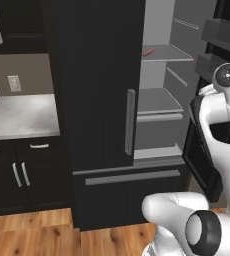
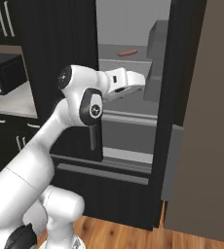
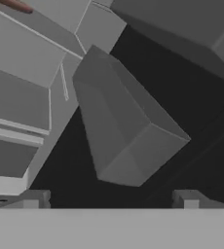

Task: Move the hot dog bun to the plate on the dining table and place the condiment next to that plate. Then navigate to the fridge and take the sausage and place it on the plate as well.

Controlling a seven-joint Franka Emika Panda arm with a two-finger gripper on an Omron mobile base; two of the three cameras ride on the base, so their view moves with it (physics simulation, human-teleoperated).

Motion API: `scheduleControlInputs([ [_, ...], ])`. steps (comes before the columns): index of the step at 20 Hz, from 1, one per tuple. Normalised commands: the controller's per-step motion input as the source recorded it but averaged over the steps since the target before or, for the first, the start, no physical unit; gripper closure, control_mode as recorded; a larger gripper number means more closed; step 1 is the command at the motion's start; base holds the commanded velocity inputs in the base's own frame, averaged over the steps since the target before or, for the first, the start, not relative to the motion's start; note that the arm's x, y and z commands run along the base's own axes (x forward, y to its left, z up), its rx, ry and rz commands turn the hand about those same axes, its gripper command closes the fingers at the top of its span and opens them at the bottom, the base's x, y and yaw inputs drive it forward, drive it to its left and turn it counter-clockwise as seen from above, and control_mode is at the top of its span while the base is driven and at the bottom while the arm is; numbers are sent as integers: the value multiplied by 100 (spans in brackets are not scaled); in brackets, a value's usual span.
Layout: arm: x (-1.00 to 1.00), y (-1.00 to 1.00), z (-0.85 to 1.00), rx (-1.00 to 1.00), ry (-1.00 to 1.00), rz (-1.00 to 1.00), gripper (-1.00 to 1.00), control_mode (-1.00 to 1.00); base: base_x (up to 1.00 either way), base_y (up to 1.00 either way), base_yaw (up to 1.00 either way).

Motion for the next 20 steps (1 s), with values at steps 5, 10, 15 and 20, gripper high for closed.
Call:
scheduleControlInputs([
  [5, -5, 100, -9, 0, -2, 17, -100, -100, 0, 0, 0],
  [10, 7, 92, -28, 14, 0, 25, -100, -100, 0, 0, 0],
  [15, 15, 94, -10, 25, 4, 25, -100, -100, 0, 0, 0],
  [20, 26, 80, 0, 31, 8, 17, -100, -100, 0, 0, 0],
])
